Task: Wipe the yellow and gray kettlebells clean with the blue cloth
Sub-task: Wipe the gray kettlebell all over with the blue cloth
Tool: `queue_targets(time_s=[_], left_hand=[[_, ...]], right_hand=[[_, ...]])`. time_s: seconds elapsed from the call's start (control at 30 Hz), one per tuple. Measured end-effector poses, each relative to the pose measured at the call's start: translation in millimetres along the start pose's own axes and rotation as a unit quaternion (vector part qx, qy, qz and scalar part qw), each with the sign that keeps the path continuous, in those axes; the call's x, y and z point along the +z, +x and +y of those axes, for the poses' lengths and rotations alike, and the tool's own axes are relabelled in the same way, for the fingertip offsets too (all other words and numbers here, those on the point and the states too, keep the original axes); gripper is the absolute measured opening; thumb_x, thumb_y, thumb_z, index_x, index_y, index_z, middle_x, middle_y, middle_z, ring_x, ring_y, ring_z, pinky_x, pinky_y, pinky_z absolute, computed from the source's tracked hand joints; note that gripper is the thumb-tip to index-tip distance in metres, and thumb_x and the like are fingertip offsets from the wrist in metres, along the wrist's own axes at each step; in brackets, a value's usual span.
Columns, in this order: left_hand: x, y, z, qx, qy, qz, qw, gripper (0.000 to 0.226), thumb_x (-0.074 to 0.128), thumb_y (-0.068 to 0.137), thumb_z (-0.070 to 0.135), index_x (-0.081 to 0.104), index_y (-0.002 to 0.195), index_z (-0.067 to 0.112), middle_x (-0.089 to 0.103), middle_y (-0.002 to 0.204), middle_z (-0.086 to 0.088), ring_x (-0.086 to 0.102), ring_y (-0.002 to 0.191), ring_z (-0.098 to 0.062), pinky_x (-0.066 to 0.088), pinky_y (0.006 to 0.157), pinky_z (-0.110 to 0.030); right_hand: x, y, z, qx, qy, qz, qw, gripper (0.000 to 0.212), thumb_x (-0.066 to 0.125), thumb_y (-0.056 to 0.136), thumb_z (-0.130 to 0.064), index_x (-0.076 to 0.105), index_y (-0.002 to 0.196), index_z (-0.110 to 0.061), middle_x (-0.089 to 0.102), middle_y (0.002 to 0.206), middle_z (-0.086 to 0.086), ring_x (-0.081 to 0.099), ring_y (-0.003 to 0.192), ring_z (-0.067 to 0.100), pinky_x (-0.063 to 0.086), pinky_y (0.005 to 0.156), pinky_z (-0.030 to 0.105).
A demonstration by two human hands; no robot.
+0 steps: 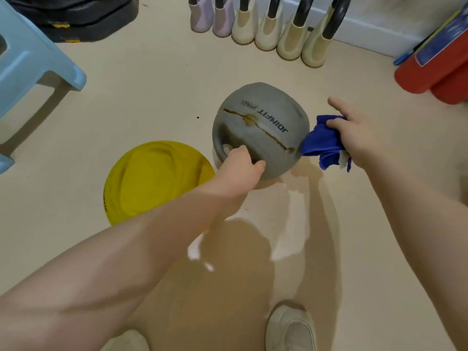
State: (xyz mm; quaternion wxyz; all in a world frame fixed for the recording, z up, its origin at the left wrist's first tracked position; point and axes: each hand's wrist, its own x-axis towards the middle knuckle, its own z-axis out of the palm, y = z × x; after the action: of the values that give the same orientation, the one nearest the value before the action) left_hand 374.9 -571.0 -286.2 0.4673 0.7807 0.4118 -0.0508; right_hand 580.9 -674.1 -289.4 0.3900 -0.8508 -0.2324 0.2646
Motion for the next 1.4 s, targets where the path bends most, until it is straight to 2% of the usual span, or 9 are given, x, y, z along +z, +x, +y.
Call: queue_targets(time_s=[0.1, 0.2, 0.43, 0.5, 0.7, 0.83, 1.13, 1.3, 1.4], left_hand=[[13.6, 14.3, -4.6, -0.074, -0.161, 0.007, 0.984, 0.042, 0.05, 0.085, 0.017, 0.044, 0.124, 0.002, 0.038, 0.143, -0.016, 0.048, 0.117, -0.029, 0.038, 0.087, -0.03], [22.8, 14.4, -9.0, -0.095, -0.323, -0.002, 0.942, 0.066, 0.044, 0.082, 0.004, 0.027, 0.145, 0.013, 0.032, 0.151, -0.004, 0.034, 0.135, -0.022, 0.029, 0.102, -0.028], [37.0, 20.2, -6.3, -0.079, -0.408, 0.009, 0.91, 0.082, 0.038, 0.082, -0.009, 0.012, 0.15, 0.026, 0.022, 0.156, -0.001, 0.023, 0.142, -0.015, 0.023, 0.115, -0.032], [37.6, 23.4, -8.1, -0.059, -0.41, 0.009, 0.91, 0.089, 0.043, 0.075, -0.006, 0.011, 0.15, 0.029, 0.023, 0.156, 0.002, 0.026, 0.14, -0.016, 0.025, 0.115, -0.036], [4.4, 44.9, 0.4, -0.116, -0.415, 0.038, 0.902, 0.11, 0.061, 0.054, 0.007, 0.012, 0.148, 0.037, 0.039, 0.145, 0.003, 0.043, 0.124, -0.021, 0.039, 0.096, -0.031], [-5.5, 53.9, -1.1, -0.103, -0.351, 0.018, 0.931, 0.129, 0.073, 0.037, 0.016, 0.01, 0.148, 0.036, 0.043, 0.142, 0.001, 0.047, 0.123, -0.024, 0.041, 0.104, -0.044], [-19.1, 67.2, -3.5, -0.066, -0.268, 0.024, 0.961, 0.115, 0.076, 0.075, 0.018, -0.012, 0.148, 0.032, 0.029, 0.151, 0.0, 0.032, 0.135, -0.021, 0.031, 0.111, -0.049], [-27.4, 86.2, -16.9, -0.01, -0.268, 0.023, 0.963, 0.109, 0.075, 0.069, 0.039, -0.002, 0.145, 0.043, 0.031, 0.15, 0.002, 0.037, 0.132, -0.02, 0.037, 0.107, -0.05], [-37.2, 93.7, -18.4, 0.009, -0.235, -0.012, 0.972, 0.105, 0.073, 0.078, 0.033, -0.006, 0.147, 0.041, 0.029, 0.151, 0.0, 0.035, 0.134, -0.021, 0.034, 0.109, -0.048]], right_hand=[[6.2, 7.3, -4.7, -0.032, -0.025, -0.095, 0.995, 0.051, 0.046, 0.088, -0.007, 0.048, 0.134, -0.029, 0.046, 0.135, -0.012, 0.044, 0.121, 0.01, 0.034, 0.104, 0.025], [11.5, 11.1, 0.0, -0.029, 0.015, -0.15, 0.988, 0.052, 0.04, 0.085, 0.001, 0.052, 0.13, -0.022, 0.054, 0.128, -0.007, 0.05, 0.11, 0.008, 0.04, 0.09, 0.014], [1.8, 21.5, 10.5, 0.008, 0.101, -0.175, 0.979, 0.053, 0.034, 0.083, 0.004, 0.059, 0.12, -0.025, 0.06, 0.123, -0.008, 0.06, 0.093, 0.005, 0.048, 0.072, 0.014], [2.4, 21.2, 8.4, 0.016, 0.122, -0.191, 0.974, 0.054, 0.034, 0.083, 0.005, 0.058, 0.124, -0.022, 0.06, 0.125, -0.006, 0.061, 0.092, 0.009, 0.049, 0.069, 0.015], [14.3, 23.4, -17.3, 0.016, 0.121, -0.245, 0.962, 0.052, 0.038, 0.085, -0.002, 0.047, 0.131, -0.024, 0.044, 0.135, -0.007, 0.053, 0.111, 0.012, 0.045, 0.097, 0.03], [16.3, 28.1, -31.4, 0.028, 0.095, -0.236, 0.967, 0.054, 0.044, 0.073, -0.014, 0.048, 0.126, -0.024, 0.045, 0.134, -0.002, 0.055, 0.106, 0.018, 0.048, 0.094, 0.035], [27.7, 22.6, -42.7, 0.065, 0.115, -0.205, 0.97, 0.057, 0.037, 0.081, -0.003, 0.044, 0.134, -0.022, 0.044, 0.137, -0.002, 0.055, 0.106, 0.019, 0.049, 0.083, 0.029], [43.7, 10.9, -48.4, 0.077, 0.119, -0.151, 0.978, 0.06, 0.04, 0.081, -0.004, 0.039, 0.138, -0.023, 0.048, 0.131, -0.002, 0.056, 0.106, 0.017, 0.049, 0.089, 0.031], [52.0, -1.0, -53.5, 0.093, 0.105, -0.084, 0.987, 0.057, 0.043, 0.083, -0.006, 0.037, 0.139, -0.02, 0.045, 0.133, -0.004, 0.055, 0.104, 0.014, 0.048, 0.088, 0.029]])
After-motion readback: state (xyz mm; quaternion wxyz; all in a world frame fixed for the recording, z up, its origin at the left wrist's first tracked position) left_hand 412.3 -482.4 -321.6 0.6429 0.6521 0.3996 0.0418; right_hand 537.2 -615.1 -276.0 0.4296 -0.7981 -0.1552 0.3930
